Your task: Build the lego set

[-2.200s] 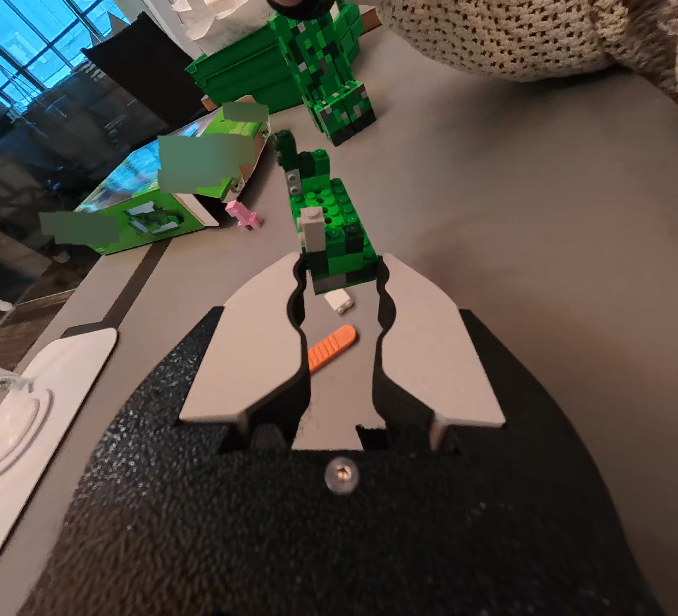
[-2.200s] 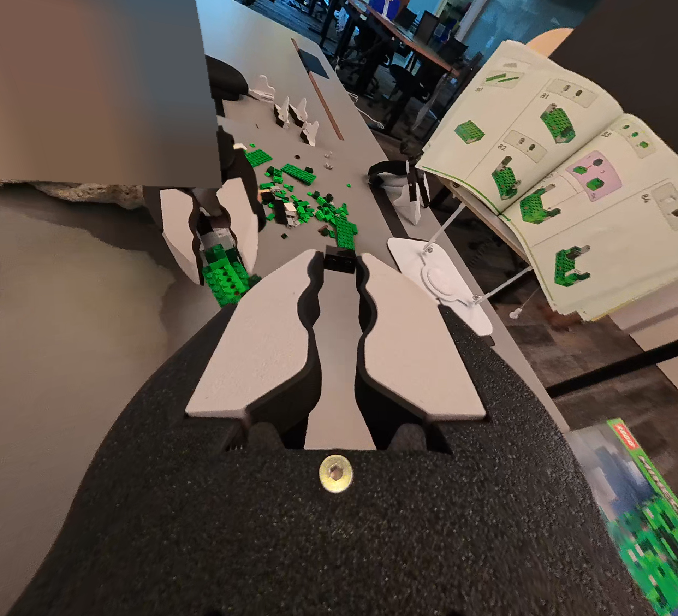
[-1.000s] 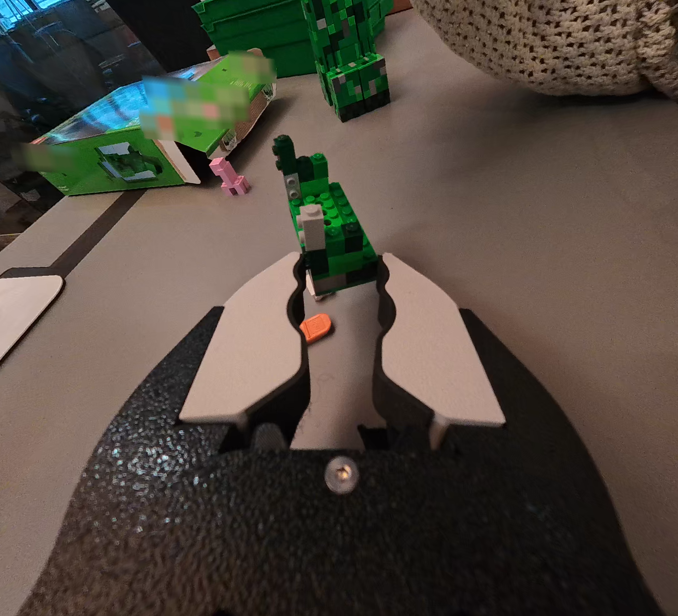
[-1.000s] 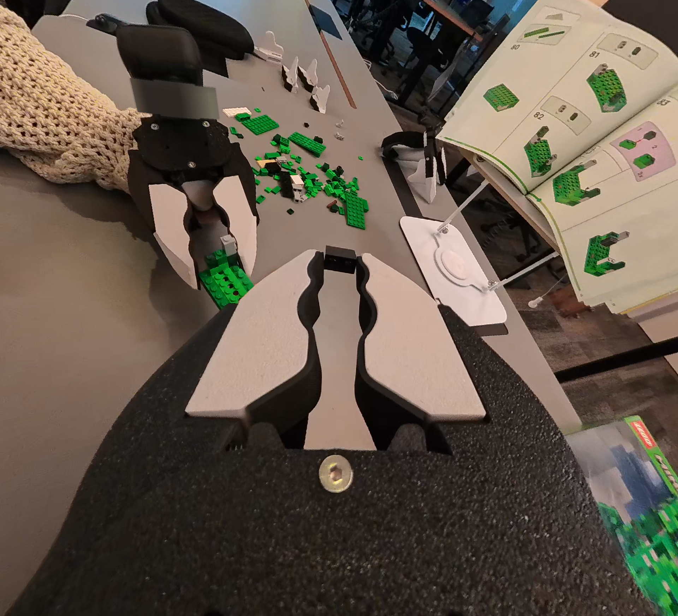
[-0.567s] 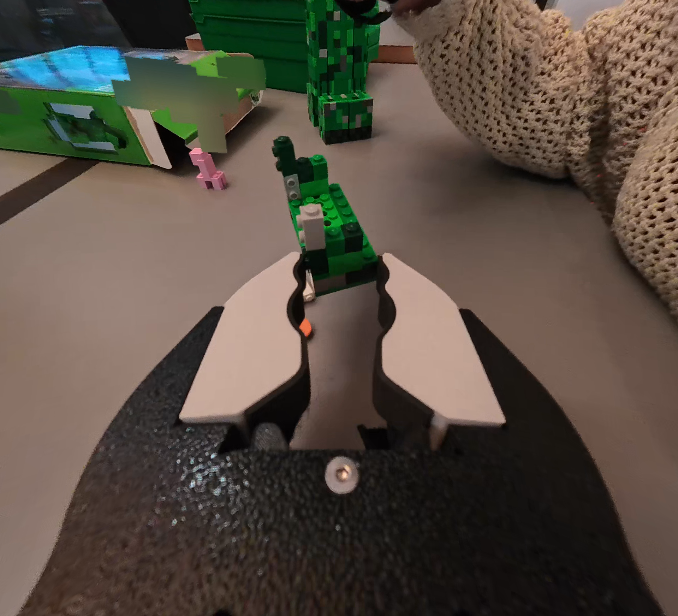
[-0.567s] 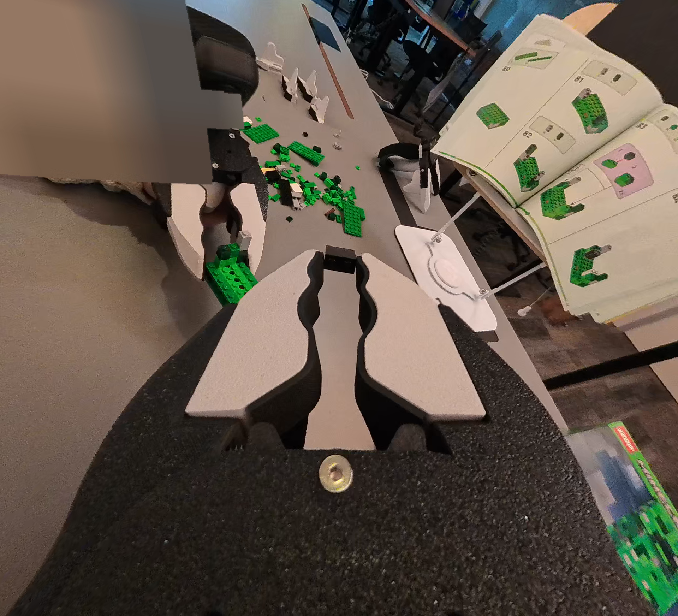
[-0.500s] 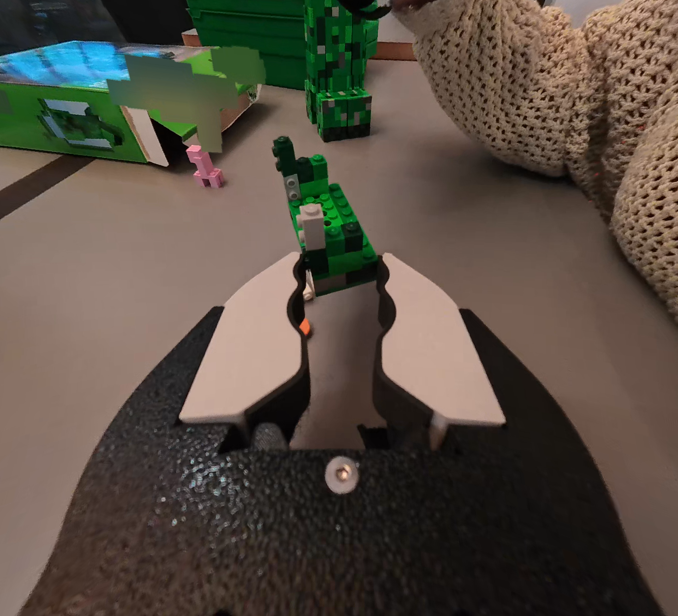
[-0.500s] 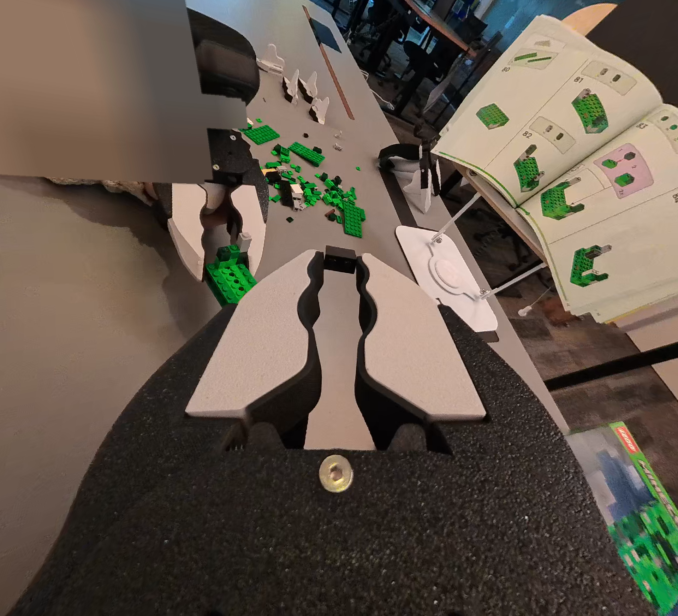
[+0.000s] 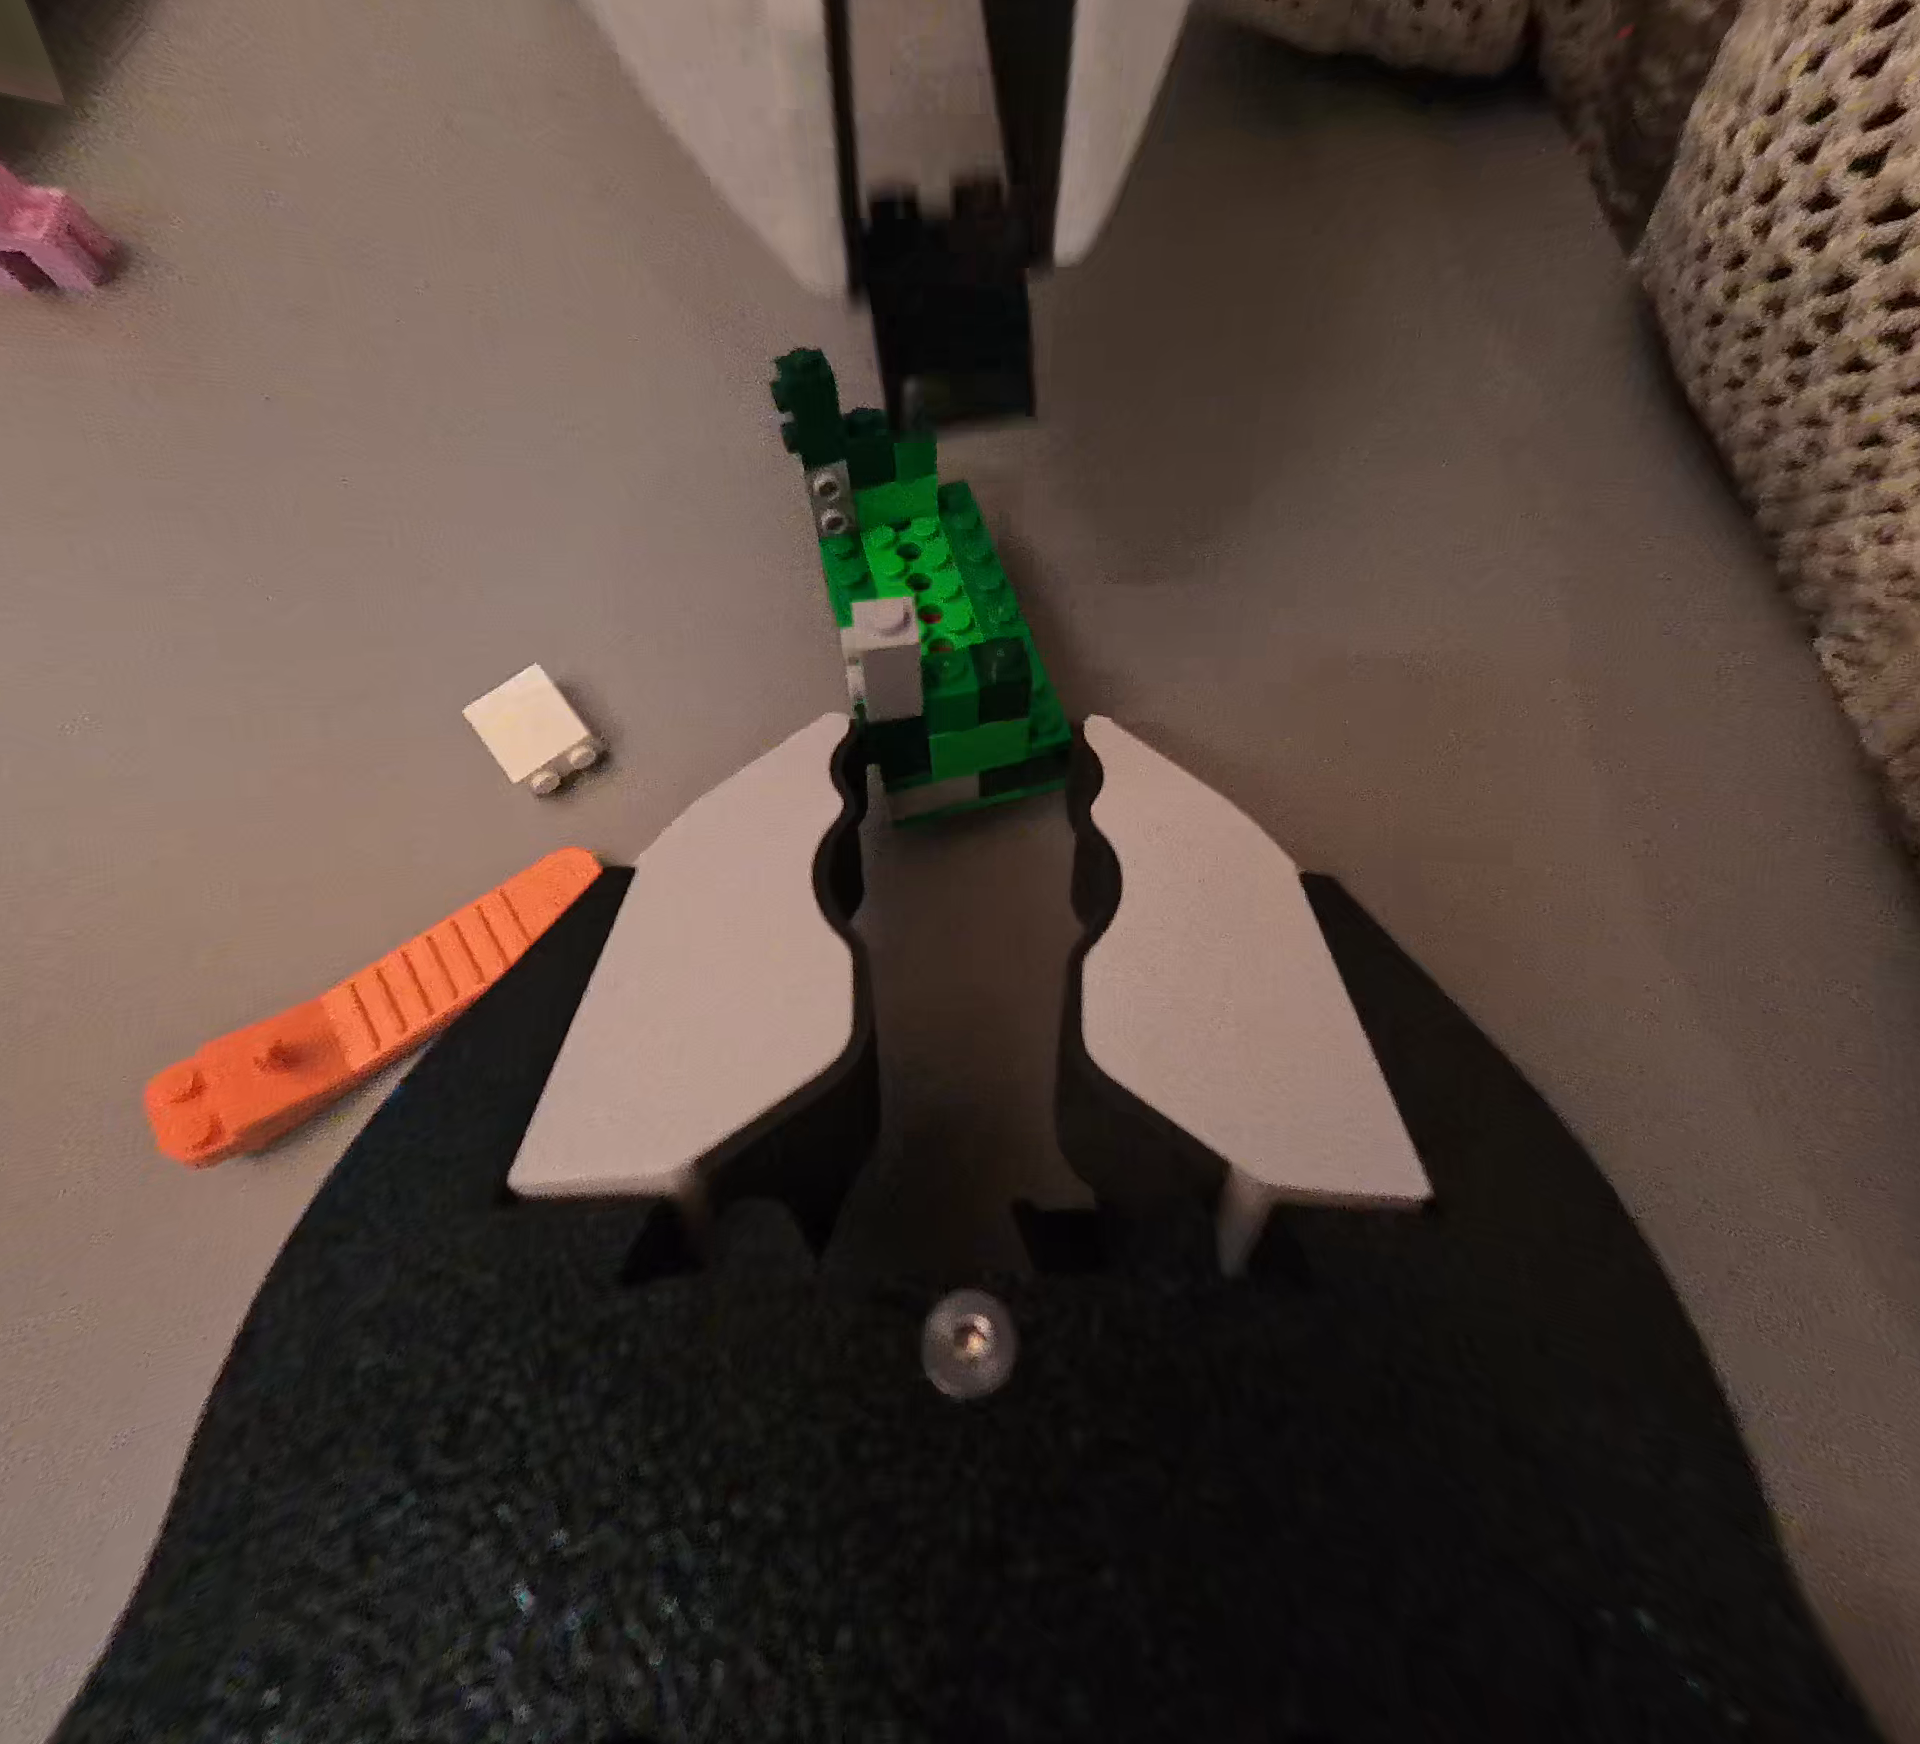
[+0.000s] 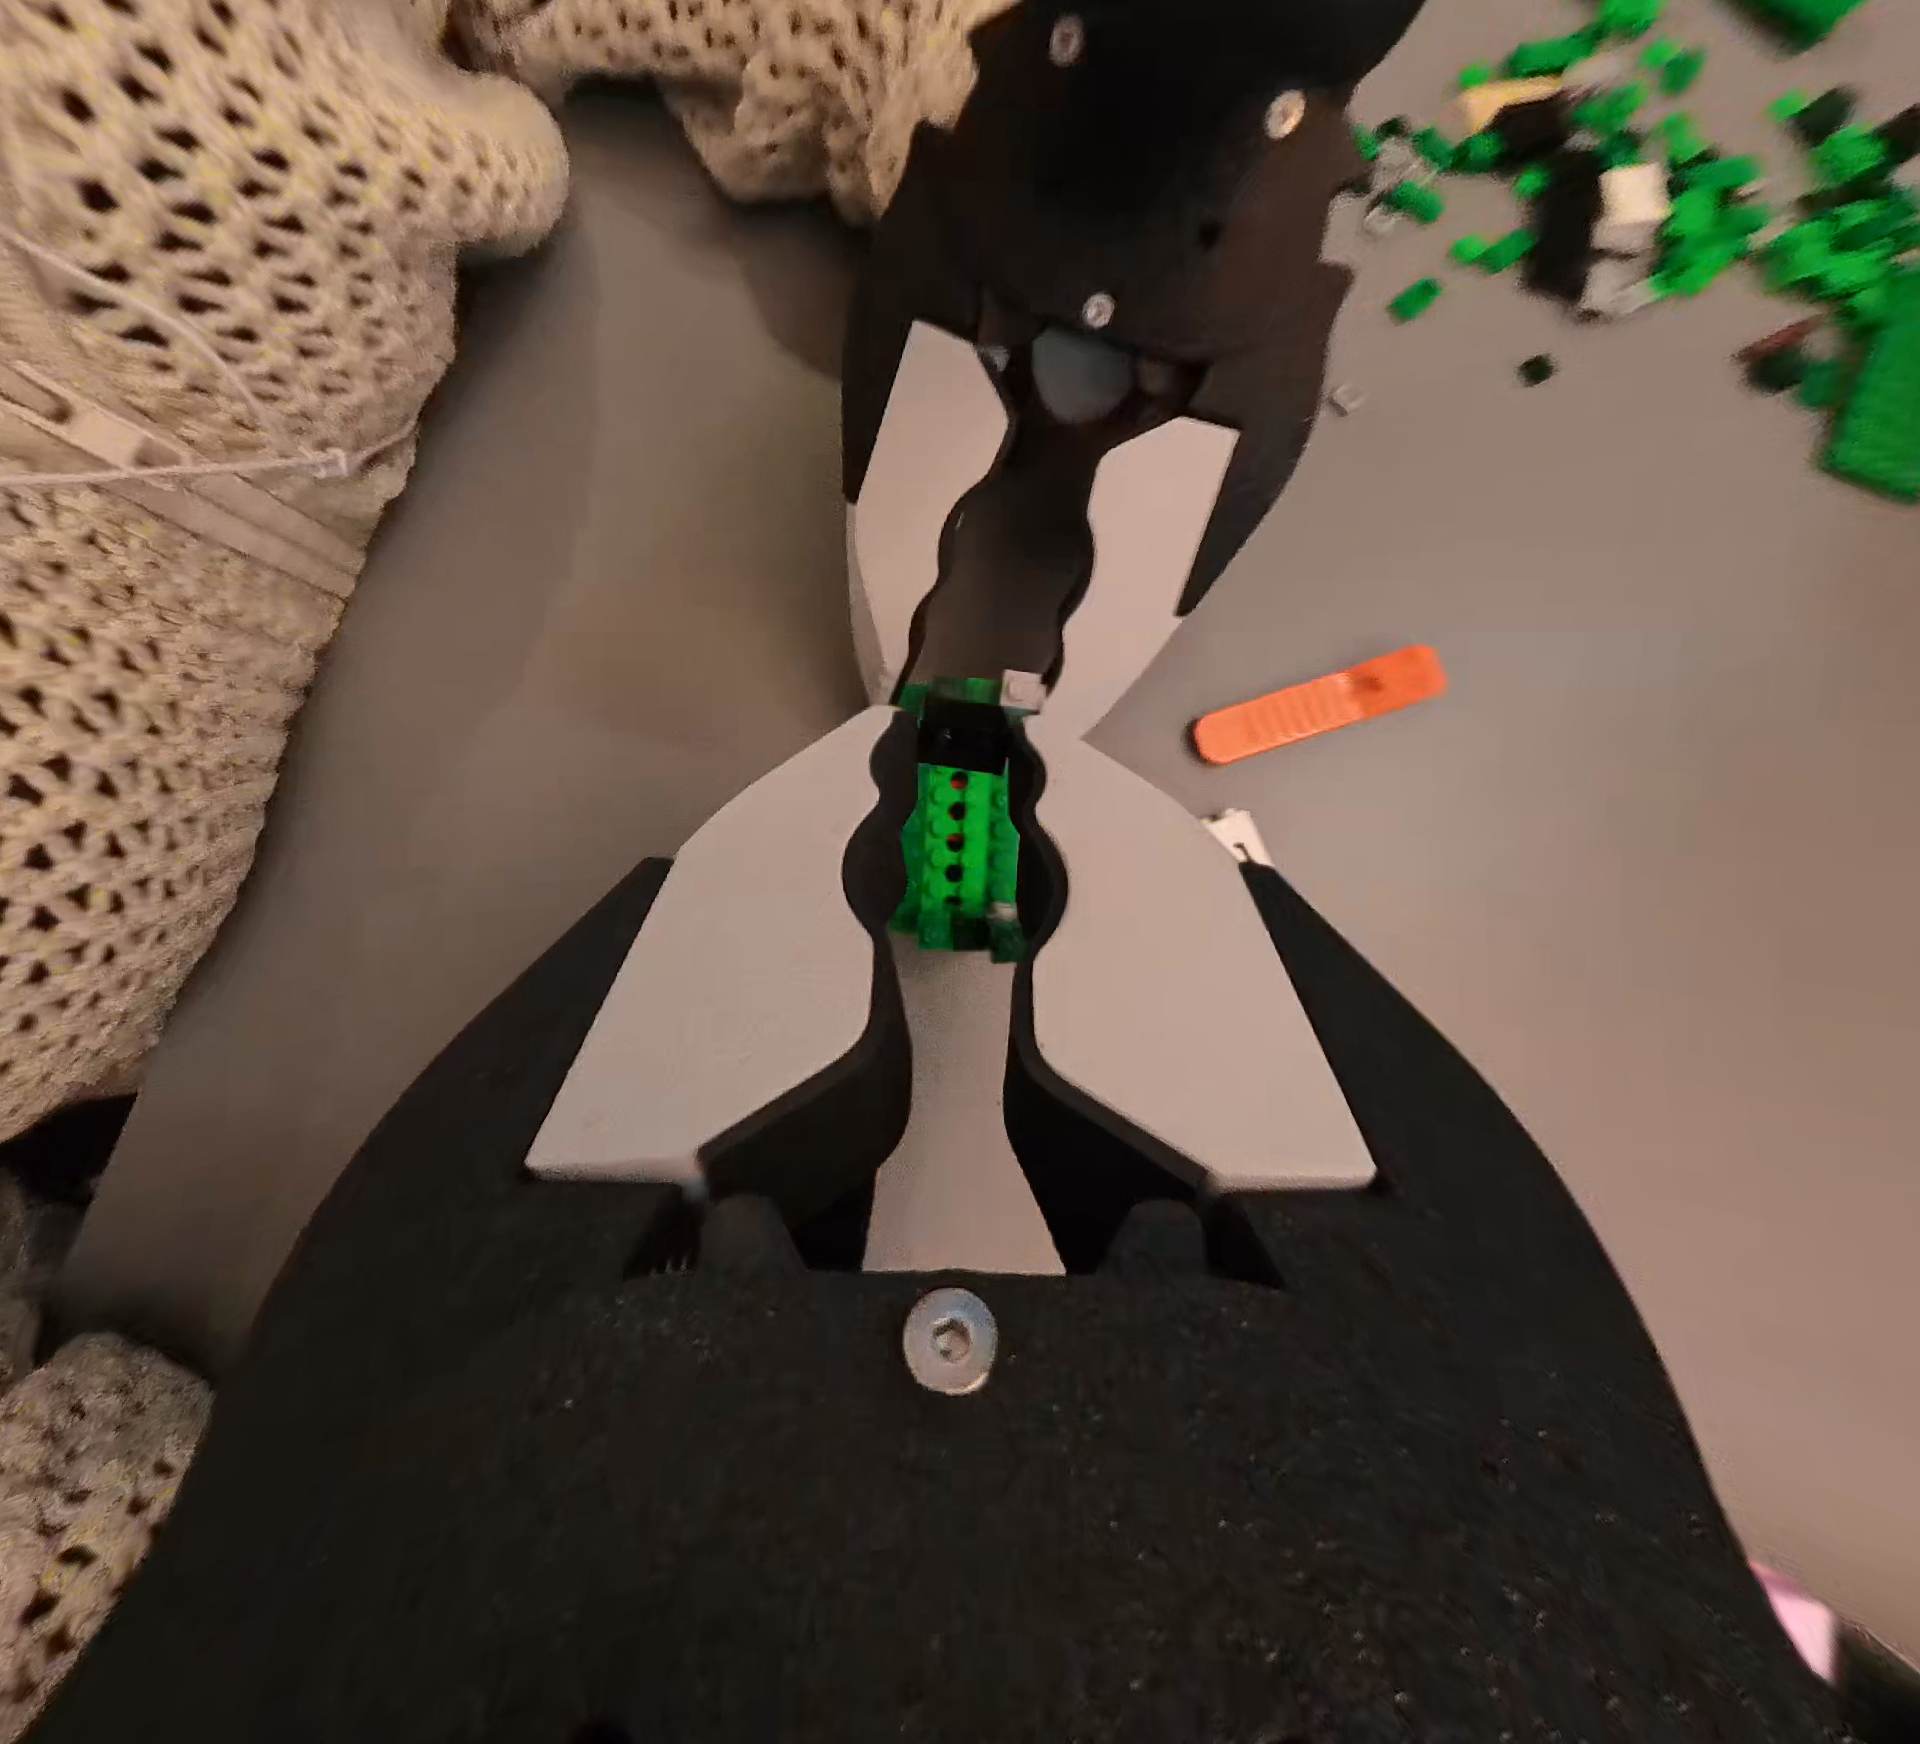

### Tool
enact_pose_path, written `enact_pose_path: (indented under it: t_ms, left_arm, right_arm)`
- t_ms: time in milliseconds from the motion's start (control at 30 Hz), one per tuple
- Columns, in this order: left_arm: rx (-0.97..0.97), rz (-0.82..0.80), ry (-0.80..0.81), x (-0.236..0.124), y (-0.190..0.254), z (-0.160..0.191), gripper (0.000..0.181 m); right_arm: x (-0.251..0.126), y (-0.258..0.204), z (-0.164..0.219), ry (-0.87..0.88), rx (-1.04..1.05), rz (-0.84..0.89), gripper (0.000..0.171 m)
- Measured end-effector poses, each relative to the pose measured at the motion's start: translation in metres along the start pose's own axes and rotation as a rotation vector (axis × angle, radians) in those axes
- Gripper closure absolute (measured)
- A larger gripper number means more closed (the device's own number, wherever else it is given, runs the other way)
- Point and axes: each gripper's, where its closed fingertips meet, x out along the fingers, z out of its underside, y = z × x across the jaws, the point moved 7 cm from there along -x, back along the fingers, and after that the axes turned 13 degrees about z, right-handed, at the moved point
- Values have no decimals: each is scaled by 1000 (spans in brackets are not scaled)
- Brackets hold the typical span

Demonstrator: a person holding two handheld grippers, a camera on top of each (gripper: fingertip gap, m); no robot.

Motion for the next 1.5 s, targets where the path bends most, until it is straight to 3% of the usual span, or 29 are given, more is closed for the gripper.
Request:
enact_pose_path:
  t_ms: [367,600,1500]
  left_arm:
    - [-42,-39,-73,2,4,10,127]
    - [-49,-70,-71,3,3,9,138]
    - [-56,-75,-68,6,2,7,143]
  right_arm:
    - [33,-11,2,-205,-53,23,155]
    - [46,-11,5,-314,-99,46,155]
    - [50,-8,7,-314,-40,67,155]
